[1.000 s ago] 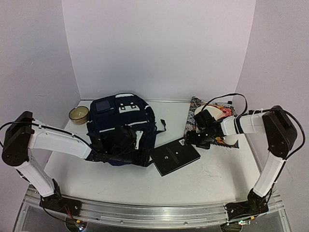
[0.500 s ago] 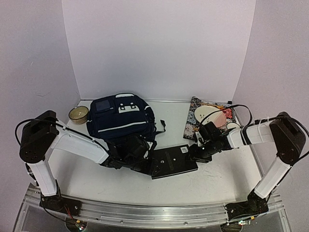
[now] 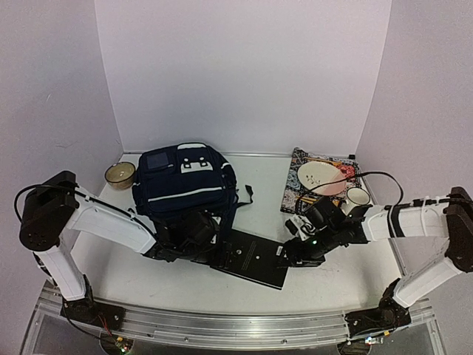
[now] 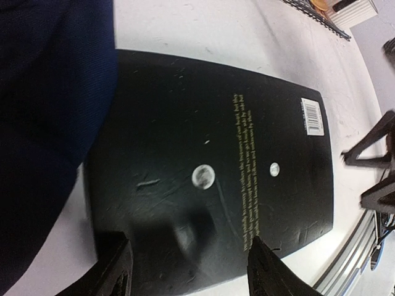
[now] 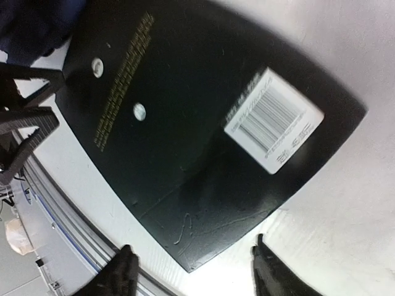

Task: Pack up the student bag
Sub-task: Rotate the book at the center of the board.

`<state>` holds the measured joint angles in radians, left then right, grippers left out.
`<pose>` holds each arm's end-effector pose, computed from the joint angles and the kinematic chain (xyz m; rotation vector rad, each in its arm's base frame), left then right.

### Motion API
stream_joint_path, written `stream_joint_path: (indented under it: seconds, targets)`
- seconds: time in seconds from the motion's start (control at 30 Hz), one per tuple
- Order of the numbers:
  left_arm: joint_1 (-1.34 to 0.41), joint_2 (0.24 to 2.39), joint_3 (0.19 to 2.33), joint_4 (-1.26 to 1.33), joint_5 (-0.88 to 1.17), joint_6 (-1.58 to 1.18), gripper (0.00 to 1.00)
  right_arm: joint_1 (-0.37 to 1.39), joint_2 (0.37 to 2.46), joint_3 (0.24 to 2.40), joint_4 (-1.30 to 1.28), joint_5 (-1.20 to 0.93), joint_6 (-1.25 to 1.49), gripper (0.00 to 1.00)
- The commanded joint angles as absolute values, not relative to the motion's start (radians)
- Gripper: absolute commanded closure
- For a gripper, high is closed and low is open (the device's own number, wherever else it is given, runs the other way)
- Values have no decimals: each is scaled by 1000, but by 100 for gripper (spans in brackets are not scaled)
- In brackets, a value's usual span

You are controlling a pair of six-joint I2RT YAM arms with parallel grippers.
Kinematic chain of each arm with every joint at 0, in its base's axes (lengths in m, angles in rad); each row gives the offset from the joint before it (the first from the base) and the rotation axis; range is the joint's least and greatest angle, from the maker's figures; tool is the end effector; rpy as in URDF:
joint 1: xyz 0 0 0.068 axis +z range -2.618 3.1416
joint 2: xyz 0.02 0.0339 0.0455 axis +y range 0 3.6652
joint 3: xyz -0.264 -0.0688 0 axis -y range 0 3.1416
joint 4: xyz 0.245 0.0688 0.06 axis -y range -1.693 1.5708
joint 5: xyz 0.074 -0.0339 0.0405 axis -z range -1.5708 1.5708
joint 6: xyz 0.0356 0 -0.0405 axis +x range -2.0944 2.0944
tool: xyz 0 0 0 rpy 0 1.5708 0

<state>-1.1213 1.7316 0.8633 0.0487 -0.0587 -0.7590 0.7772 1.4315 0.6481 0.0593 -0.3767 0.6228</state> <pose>0.1501 -0.3063 0.1458 0.4299 2.5109 -0.7671 0.1901 0.2053 0.1736 -0.4077 2.4812 1.0925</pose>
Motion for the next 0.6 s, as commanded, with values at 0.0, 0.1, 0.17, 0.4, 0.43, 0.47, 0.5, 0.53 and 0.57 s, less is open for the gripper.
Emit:
stream_joint_path:
  seconds: [0.0,0.1,0.17,0.4,0.43,0.47,0.5,0.53,0.57]
  targets:
    - [-1130,1642,834,27,-105,-796,35,724,1424,767,-98,-249,506,28]
    - [-1141,1617,824,3,-120,-800,35,661,1455,806,-107,-223,461,23]
    - [-1150,1611,816,-22,-121,-809,35,622,1493,835,-106,-233,433,22]
    - [-1158,1645,805,-30,-131,-826,38,598,1641,905,-97,-263,367,19]
    - [-1158,1654,809,-31,-130,-825,38,597,1656,904,-91,-265,363,18]
    - [-1158,1664,813,-31,-129,-824,38,595,1671,900,-85,-267,361,18]
    - [-1158,1672,816,-32,-129,-822,39,593,1688,893,-74,-273,360,17]
    - [-1158,1681,818,-33,-127,-821,39,592,1700,888,-67,-287,359,17]
    - [-1158,1695,821,-35,-125,-820,39,592,1711,882,-59,-307,359,17]
